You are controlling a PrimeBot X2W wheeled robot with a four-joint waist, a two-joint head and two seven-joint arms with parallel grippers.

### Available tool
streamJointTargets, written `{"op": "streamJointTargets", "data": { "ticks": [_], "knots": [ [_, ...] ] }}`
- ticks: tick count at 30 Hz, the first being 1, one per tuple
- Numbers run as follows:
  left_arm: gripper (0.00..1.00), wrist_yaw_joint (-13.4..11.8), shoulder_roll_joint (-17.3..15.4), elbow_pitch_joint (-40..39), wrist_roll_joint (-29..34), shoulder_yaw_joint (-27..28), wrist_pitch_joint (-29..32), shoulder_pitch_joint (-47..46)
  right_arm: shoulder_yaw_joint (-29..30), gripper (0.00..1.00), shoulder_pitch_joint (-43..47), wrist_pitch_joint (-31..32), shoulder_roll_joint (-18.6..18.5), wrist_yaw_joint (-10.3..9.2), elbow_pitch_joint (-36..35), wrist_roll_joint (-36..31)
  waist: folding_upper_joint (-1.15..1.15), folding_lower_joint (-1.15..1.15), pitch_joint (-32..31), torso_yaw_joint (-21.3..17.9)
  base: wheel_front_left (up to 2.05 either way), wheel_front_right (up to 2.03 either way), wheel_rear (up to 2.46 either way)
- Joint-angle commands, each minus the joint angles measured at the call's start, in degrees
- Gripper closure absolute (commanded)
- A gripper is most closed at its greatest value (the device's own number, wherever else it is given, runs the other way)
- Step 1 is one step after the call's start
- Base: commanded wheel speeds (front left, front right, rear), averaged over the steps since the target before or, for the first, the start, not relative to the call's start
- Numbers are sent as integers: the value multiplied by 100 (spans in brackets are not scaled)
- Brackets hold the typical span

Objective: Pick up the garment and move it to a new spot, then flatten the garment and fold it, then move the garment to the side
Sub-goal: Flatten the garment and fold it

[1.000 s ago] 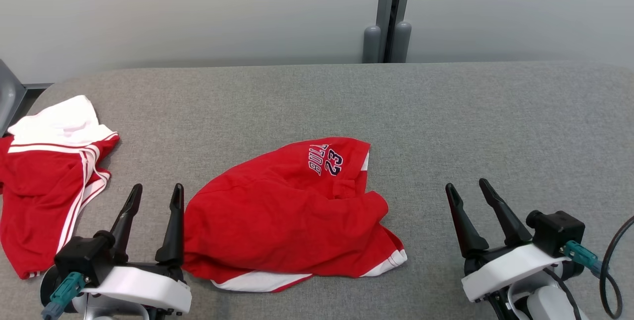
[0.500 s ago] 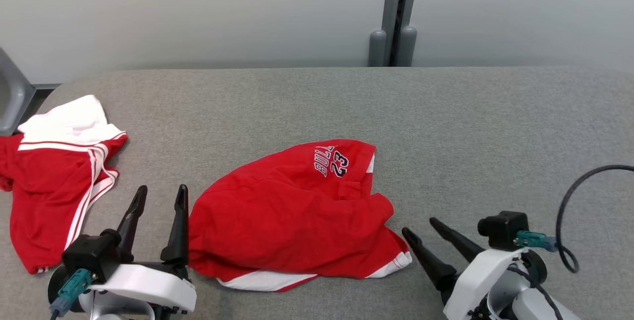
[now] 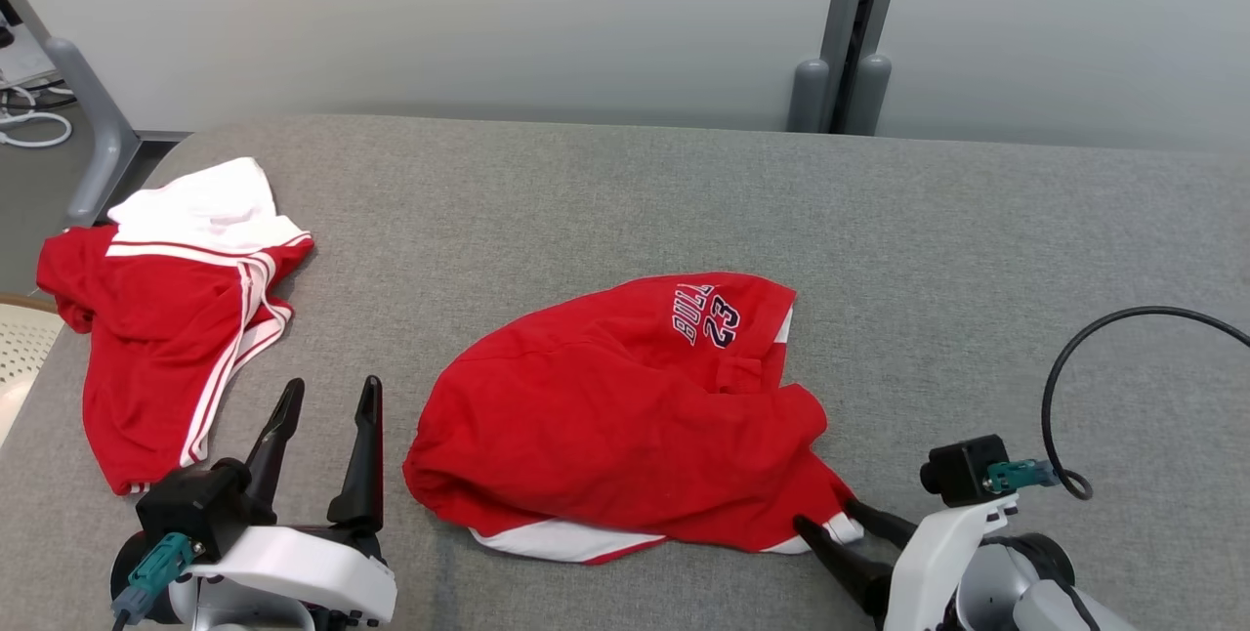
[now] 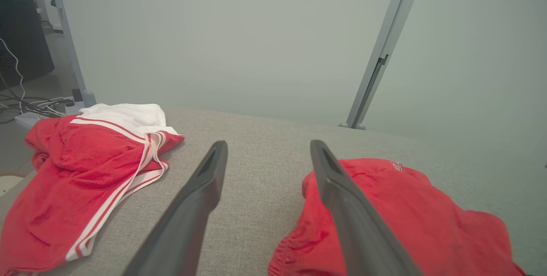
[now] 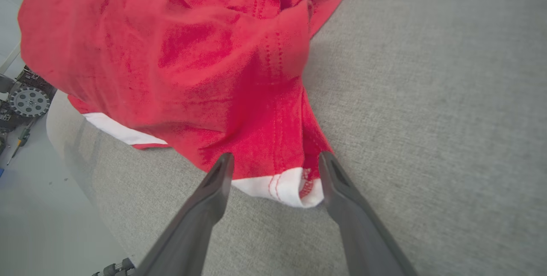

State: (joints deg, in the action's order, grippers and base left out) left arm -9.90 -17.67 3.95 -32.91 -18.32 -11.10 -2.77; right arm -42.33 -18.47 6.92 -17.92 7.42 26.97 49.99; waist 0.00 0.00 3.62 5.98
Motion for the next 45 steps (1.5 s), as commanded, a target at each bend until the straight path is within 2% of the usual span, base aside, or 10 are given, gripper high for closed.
{"op": "streamJointTargets", "data": {
  "ticks": [1,9,10,11,12,18,27,34,39,45],
  "knots": [
    [0,23,-29,16,-32,6,-17,-94,11,0,-46,84,7,14,84,97,0,0,8,26,0,0,0],
    [0,25,-35,68,-68,-9,-26,-149,-159,0,-69,265,26,14,155,309,0,0,47,73,0,0,0],
    [0,24,-39,72,-63,-11,-23,-151,-186,14,-74,277,27,14,161,324,0,0,54,71,0,0,0],
    [0,23,-41,72,-57,-12,-24,-150,-224,62,-80,279,28,14,128,345,0,0,59,68,0,0,0],
    [0,23,-45,72,-65,-11,-23,-145,-261,100,-88,253,17,14,70,350,0,0,65,64,0,0,0],
    [0,23,-63,61,-86,-16,-32,-153,-416,100,-180,58,-46,14,-247,625,0,0,103,19,0,0,0],
    [0,36,-74,92,-115,-46,-31,-158,-287,100,-100,-42,-292,14,-1459,2275,0,0,109,-73,0,0,0],
    [0,66,-78,75,-131,-70,-21,-248,224,100,-189,-365,-439,14,-1770,3279,0,0,209,-87,0,0,0],
    [0,100,-62,112,-136,-113,-18,-326,522,100,-383,-180,-517,14,-1282,3884,0,0,348,-67,0,0,0],
    [0,156,-31,199,-141,-175,-23,-461,526,100,-791,54,-467,14,-236,3917,0,0,501,28,0,0,0]
  ]
}}
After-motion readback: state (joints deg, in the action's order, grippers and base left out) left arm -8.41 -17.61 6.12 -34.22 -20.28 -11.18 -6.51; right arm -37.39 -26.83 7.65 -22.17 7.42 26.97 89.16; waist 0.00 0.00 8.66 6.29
